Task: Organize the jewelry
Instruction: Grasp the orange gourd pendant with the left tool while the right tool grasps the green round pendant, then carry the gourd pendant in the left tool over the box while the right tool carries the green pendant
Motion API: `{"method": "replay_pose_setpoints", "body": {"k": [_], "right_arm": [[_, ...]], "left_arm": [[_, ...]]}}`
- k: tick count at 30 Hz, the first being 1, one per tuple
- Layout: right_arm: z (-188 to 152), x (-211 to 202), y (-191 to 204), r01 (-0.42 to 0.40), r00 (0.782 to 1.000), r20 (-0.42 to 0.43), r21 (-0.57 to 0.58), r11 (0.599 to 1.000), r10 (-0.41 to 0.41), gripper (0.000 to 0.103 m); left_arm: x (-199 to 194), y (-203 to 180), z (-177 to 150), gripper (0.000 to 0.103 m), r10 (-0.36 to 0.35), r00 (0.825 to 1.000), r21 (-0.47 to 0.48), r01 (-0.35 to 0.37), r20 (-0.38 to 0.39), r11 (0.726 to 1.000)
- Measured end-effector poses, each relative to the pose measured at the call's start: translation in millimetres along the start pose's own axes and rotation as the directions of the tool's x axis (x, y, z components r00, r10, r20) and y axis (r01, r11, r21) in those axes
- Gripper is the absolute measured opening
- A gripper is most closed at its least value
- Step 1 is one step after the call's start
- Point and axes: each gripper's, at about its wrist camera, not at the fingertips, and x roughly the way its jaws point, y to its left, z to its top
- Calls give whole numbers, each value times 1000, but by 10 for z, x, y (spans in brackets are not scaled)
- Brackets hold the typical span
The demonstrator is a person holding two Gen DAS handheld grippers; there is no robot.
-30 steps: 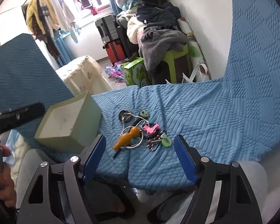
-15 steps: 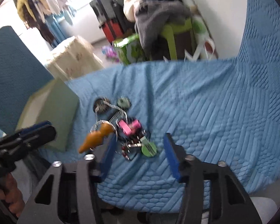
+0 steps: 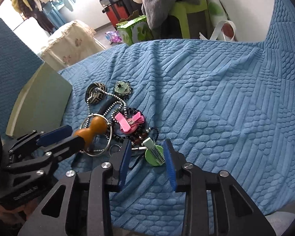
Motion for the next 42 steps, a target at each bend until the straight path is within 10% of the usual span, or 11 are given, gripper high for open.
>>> {"method": "replay_pose_setpoints", "body": {"k": [20, 42], "right_arm": [[-11, 136, 34, 93, 995, -46, 8, 996, -93, 21], [-108, -362, 352, 143, 988, 56, 33, 989, -144, 21]], "left_arm": [[129, 87, -56, 31, -68, 998, 0, 68, 8, 998], [-619, 144, 6, 31, -123, 979, -27, 129, 161, 991]]}}
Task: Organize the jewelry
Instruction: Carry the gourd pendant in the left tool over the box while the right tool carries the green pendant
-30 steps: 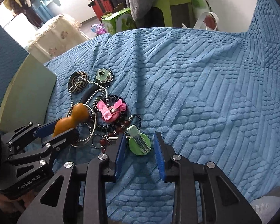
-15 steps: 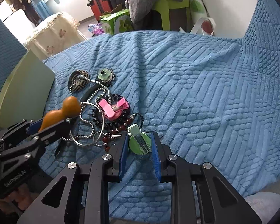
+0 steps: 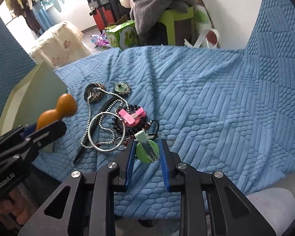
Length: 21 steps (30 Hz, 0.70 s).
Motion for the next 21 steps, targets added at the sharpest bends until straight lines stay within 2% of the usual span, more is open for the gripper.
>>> {"method": "replay_pose_setpoints", "body": {"k": [3, 10, 14, 21], "right_arm": [[32, -202, 45, -11, 999, 36, 20, 1000, 10, 21], [301, -836, 363, -32, 987, 158, 4, 999, 31, 21], [489, -1165, 590, -40, 969, 244, -19, 999, 44, 21], [758, -1534, 1011, -92, 934, 341, -65, 994, 109, 21]], "left_arm": [[-227, 4, 103, 31, -10, 1000, -12, 11, 21, 1000], [-837, 81, 399, 31, 49, 994, -34, -46, 102, 998], [-1150, 224, 540, 31, 146, 977, -62, -138, 154, 989], [-1643, 516, 650, 31, 196, 949, -134, -167, 247, 977]]}}
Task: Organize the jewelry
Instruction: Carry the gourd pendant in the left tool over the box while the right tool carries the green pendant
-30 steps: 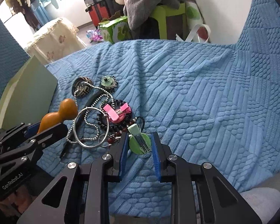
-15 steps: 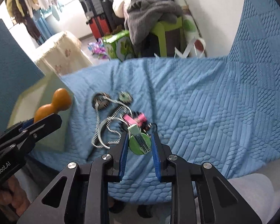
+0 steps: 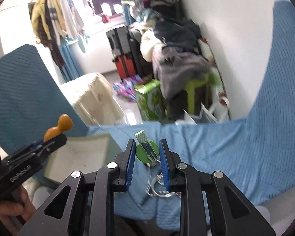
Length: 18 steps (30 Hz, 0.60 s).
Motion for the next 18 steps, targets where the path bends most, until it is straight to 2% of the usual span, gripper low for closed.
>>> {"method": "replay_pose_setpoints", "body": {"k": [3, 7, 13, 18], "right_arm": [[104, 23, 234, -27, 999, 24, -36, 999, 28, 21], [158, 279, 552, -68, 998, -14, -100, 993, 67, 21], [-23, 845, 925, -141, 981, -153, -154, 978, 117, 21], [-221, 1186, 1111, -170, 963, -240, -187, 968, 123, 21]], "left_arm": [[-120, 127, 29, 31, 9, 999, -18, -9, 32, 1000], [-88, 373, 14, 31, 43, 999, -39, -42, 32, 998], [166, 740, -149, 31, 93, 995, -98, -96, -35, 991], [423, 1004, -305, 31, 138, 983, -136, -154, -118, 979]]}}
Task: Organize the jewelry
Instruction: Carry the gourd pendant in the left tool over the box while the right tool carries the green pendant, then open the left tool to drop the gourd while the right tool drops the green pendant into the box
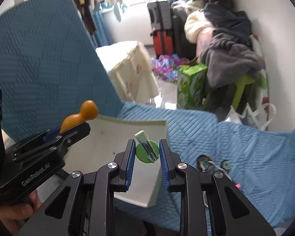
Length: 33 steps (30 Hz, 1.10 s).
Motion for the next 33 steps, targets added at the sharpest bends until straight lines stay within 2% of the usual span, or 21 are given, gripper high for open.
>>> {"method": "replay_pose_setpoints", "body": {"k": [6, 11, 16, 23, 27, 31, 33], "right_arm": [[-28, 418, 27, -34, 996, -83, -27, 999, 31, 21], [-126, 716, 123, -51, 988, -151, -87, 995, 37, 21], [-182, 881, 87, -57, 982, -182, -69, 996, 44, 21], [-184, 876, 46, -68, 981, -185, -50, 996, 58, 22], [-119, 757, 54, -94, 984, -156, -50, 994, 85, 33], [-31, 464, 58, -95, 992, -92, -73, 993, 89, 35], [-15, 327, 48, -95, 994, -68, -83, 992, 89, 35]], "left_arm": [[361, 90, -117, 31, 39, 995, 3, -39, -93, 999], [645, 235, -186, 31, 65, 982, -26, -71, -179, 997], [701, 355, -210, 31, 78, 973, -72, -95, -218, 993], [631, 379, -226, 31, 70, 975, -83, -89, -212, 993], [552, 380, -172, 33, 63, 978, -89, -82, -197, 993], [343, 354, -93, 58, 58, 990, -99, -71, -130, 993], [249, 312, -68, 59, 48, 993, -90, -58, -104, 994]]}}
